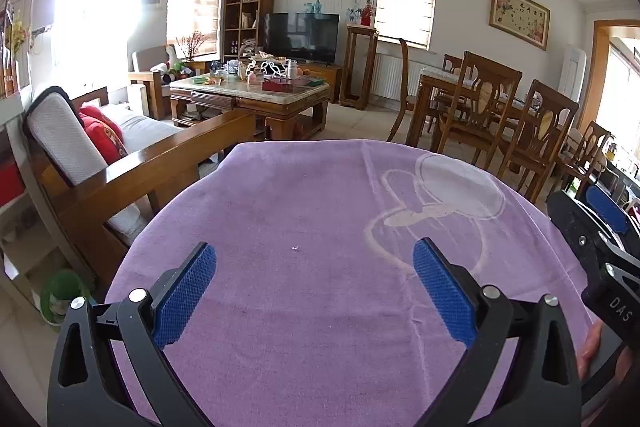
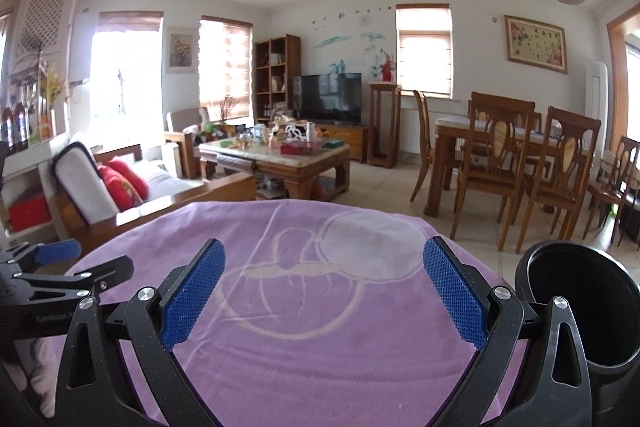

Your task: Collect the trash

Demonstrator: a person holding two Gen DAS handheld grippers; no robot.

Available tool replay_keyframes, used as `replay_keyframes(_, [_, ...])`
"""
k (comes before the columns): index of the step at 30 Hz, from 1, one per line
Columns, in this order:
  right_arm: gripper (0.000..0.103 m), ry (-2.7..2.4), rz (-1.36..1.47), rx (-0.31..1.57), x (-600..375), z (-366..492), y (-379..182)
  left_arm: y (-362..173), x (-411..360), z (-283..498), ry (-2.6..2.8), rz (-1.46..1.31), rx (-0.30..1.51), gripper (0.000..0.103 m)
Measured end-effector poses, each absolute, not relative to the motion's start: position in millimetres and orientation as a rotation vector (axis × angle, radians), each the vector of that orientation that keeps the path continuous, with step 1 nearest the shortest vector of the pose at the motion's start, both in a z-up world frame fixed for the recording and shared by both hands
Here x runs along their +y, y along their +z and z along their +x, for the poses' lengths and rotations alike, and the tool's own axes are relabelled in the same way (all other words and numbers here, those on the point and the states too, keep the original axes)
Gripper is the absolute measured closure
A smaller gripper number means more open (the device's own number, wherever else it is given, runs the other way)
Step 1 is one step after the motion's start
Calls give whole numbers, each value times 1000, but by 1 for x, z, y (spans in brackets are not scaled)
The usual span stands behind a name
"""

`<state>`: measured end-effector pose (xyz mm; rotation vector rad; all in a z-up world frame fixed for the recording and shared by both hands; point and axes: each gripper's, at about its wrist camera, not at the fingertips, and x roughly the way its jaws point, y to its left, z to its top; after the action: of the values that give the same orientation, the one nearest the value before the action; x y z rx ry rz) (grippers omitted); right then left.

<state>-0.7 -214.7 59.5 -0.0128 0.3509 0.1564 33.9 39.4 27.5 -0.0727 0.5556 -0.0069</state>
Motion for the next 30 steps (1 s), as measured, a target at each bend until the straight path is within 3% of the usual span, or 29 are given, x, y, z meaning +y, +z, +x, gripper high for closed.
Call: replay_keyframes(30, [5,183,73,395,-225,11,55,25,32,32,80,-6,573,5])
